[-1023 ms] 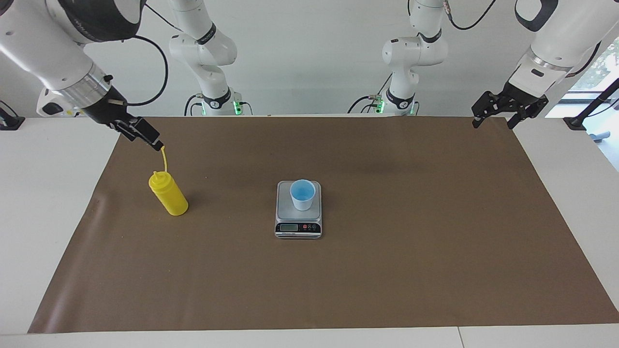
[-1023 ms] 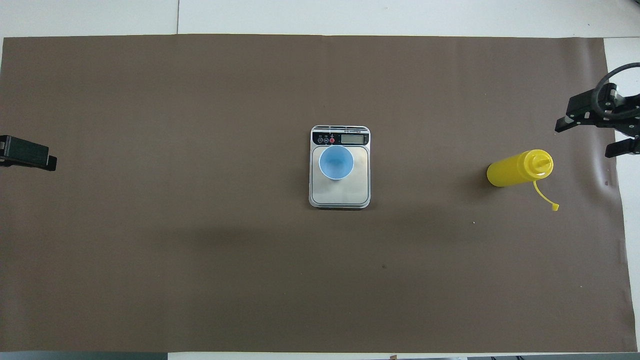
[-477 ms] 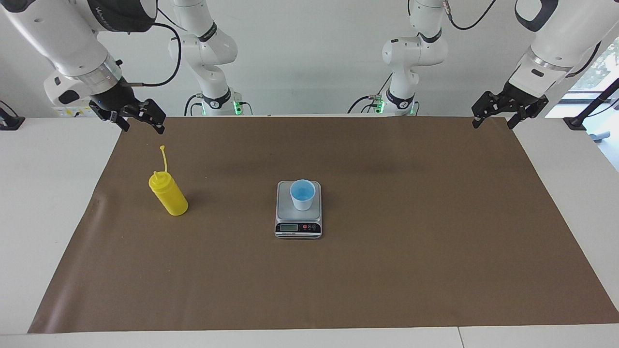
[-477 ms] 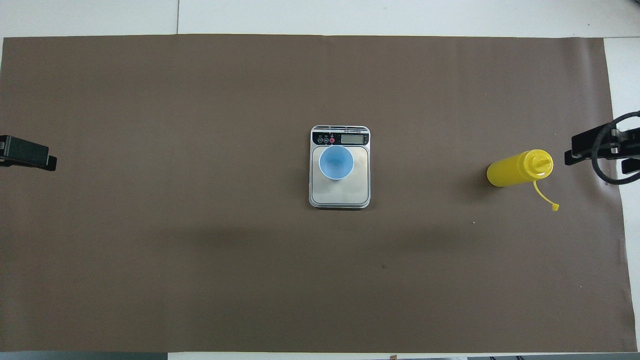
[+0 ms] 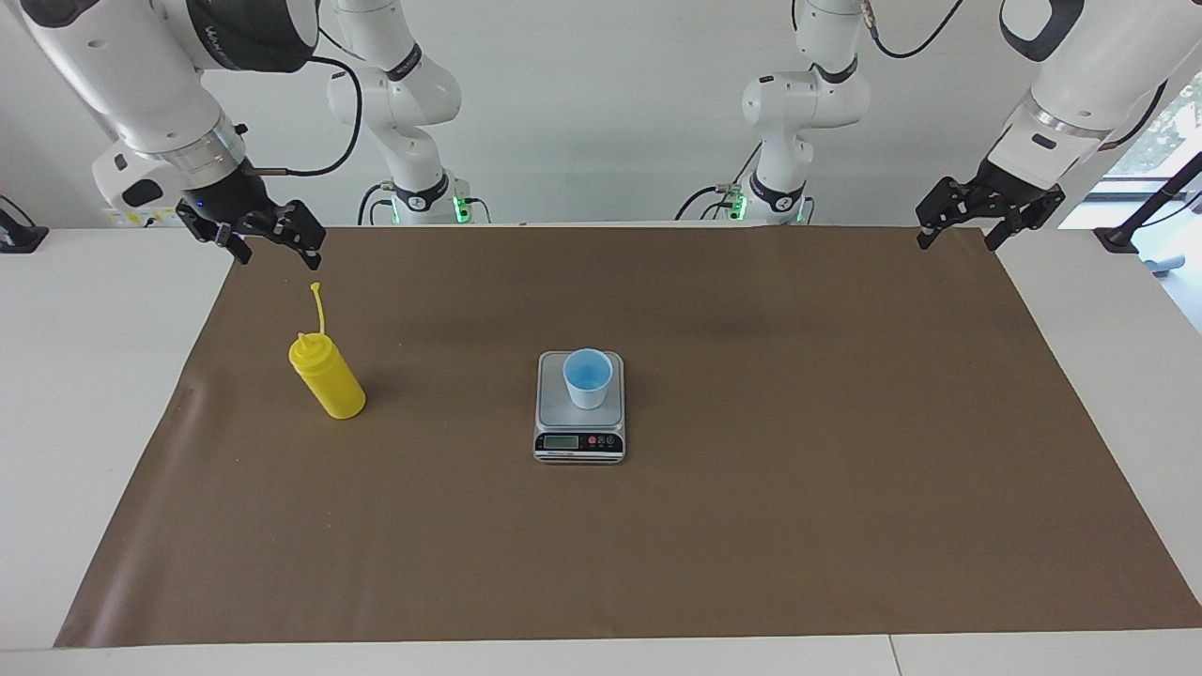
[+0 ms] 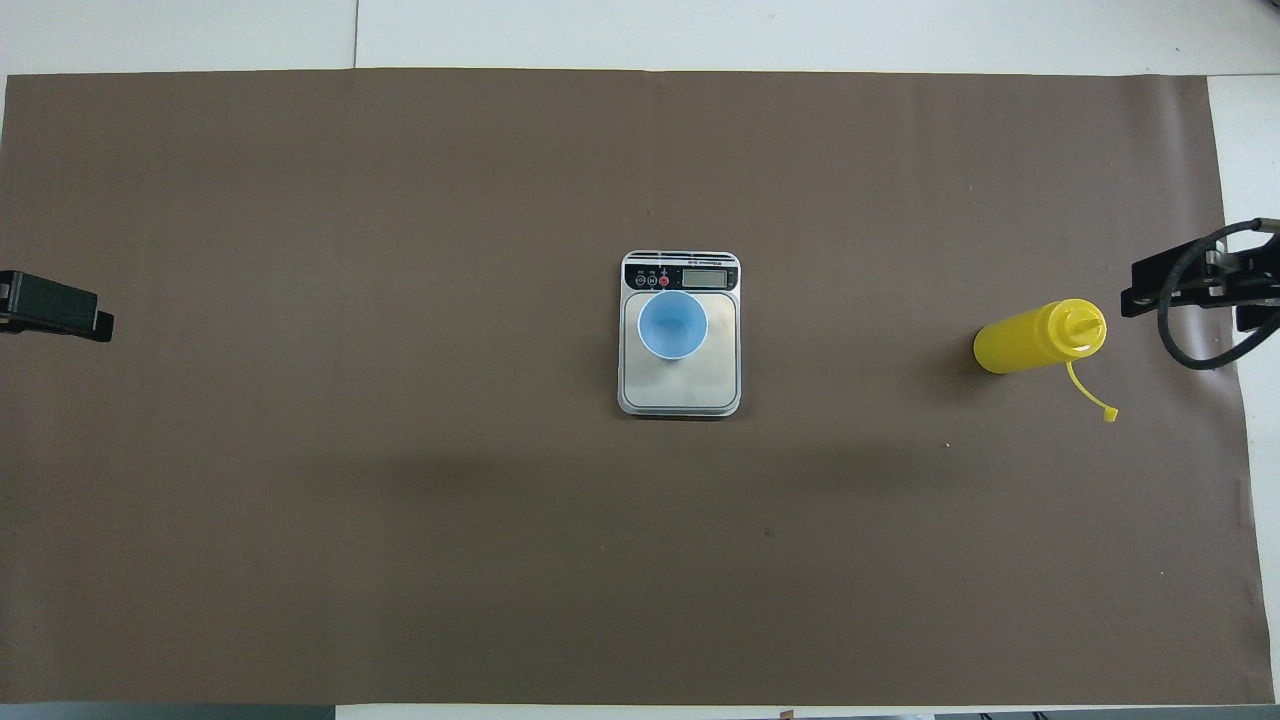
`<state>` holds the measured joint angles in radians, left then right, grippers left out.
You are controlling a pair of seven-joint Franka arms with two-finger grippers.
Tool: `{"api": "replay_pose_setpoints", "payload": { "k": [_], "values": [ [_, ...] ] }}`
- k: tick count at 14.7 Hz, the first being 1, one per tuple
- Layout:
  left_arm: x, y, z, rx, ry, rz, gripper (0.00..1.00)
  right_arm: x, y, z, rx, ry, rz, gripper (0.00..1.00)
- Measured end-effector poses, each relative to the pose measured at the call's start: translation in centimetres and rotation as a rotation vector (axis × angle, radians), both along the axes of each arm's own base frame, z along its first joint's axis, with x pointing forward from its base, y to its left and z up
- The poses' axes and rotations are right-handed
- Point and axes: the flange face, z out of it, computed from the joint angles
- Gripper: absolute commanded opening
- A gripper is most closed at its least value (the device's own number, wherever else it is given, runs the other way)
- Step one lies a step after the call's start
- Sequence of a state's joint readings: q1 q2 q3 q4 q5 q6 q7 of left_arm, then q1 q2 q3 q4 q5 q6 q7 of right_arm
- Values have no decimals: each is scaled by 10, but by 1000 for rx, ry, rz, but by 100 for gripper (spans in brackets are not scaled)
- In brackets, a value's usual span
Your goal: Pour seasoning into cup on scale with both arms
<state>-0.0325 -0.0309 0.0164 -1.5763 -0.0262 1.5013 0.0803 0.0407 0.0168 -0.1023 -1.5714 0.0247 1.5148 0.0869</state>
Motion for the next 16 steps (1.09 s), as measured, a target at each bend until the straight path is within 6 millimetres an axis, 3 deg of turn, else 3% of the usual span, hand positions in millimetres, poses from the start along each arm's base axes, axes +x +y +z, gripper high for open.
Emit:
{"api": "replay_pose_setpoints", "payload": {
  "k": [10,16],
  "values": [
    [0,0,0,0,0,0,100,1,3,1,-13,-10,42,100],
    [0,0,0,0,0,0,100,0,-7,4,-13,-17,52,100]
  ]
}}
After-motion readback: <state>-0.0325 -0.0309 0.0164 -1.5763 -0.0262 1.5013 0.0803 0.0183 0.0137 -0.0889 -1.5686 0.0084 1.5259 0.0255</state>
